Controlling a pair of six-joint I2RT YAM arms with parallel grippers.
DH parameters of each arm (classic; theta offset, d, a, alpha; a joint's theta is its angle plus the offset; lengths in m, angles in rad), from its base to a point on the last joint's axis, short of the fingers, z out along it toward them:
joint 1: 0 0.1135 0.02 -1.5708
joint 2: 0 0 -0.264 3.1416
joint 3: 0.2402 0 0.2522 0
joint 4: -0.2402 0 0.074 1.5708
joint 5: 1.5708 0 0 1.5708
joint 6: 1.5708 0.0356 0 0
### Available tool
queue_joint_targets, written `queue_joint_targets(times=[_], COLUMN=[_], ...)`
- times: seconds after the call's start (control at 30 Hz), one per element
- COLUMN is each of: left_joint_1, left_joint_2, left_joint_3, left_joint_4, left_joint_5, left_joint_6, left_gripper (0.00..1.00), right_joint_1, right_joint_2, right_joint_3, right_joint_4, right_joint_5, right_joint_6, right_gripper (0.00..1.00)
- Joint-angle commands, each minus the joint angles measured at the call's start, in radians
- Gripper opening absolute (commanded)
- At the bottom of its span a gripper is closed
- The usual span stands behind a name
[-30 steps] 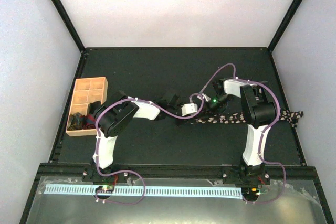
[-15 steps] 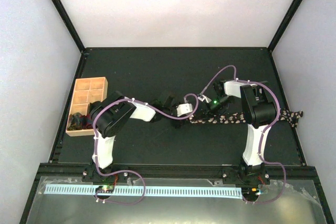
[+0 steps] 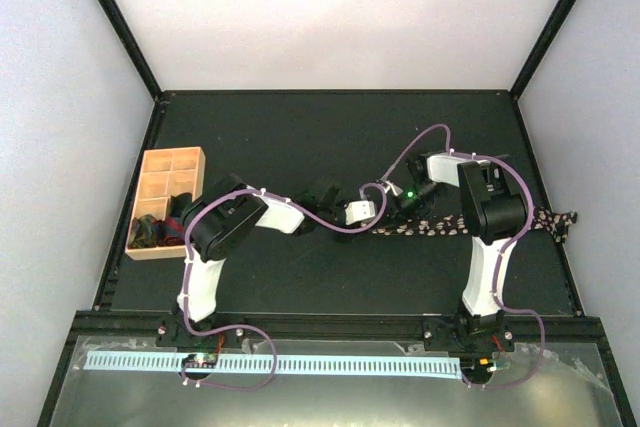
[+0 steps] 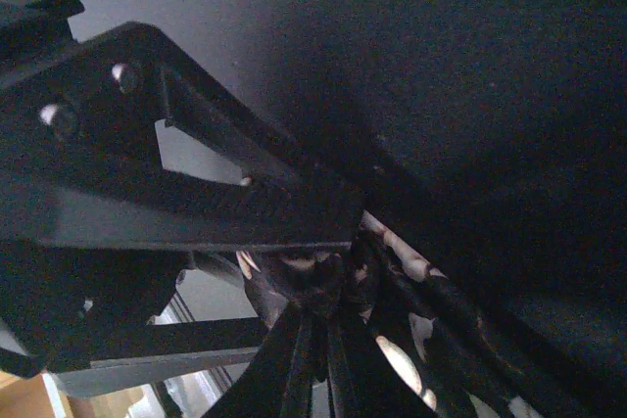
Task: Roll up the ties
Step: Roll the tie at the center of the board.
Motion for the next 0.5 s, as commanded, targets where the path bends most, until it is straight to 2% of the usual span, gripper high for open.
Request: queue_joint_targets(times=[0.0, 0.2, 0.47], left_joint_1=[-0.005, -0.001, -0.001], left_joint_2=[0.023, 0.007, 0.007], left_joint_3=[0.003, -0.025, -0.015], left_joint_4=[-0.075, -0.095, -0.112], left_joint_5=[-0.053, -0.063, -0.051], left_joint_6=[0.02, 0.033, 0.05], left_gripper=[0.42, 0.35, 0.35], right_joint_1=[-0.011, -0.022, -0.022], right_joint_2=[0.005, -0.035, -0.024], right_joint_3=[0.002, 0.014, 0.034], right_joint_4=[-0.02, -0.034, -0.005], right_joint_5=[0.042, 0.005, -0.041], right_joint_6=[-0.012, -0.01, 0.024], right_gripper=[0.06, 0.3, 0.33])
